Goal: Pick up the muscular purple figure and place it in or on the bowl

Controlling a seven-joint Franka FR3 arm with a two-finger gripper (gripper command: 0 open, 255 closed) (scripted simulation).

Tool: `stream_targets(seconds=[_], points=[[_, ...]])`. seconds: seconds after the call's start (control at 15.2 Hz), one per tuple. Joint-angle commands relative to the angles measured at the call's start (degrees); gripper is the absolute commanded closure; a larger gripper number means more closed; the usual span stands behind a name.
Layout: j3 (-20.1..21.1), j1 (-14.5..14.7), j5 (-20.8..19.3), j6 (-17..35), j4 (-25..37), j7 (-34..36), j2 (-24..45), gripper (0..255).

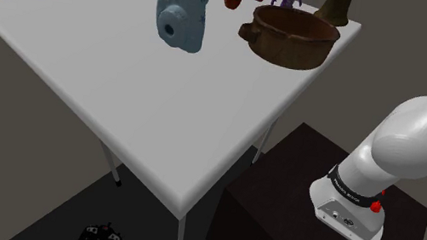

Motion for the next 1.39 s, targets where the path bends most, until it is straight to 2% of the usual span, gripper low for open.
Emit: stream_targets(seconds=[0.0, 0.4, 1.32], points=[[0.0, 0.0, -0.01, 0.0, 0.0, 0.0, 0.0, 255], [0.0, -0.01, -0.01, 0.02, -0.02, 0.0, -0.01, 255], [0.39, -0.1, -0.49, -11.58, 17.44, -1.7, 5.75, 255]])
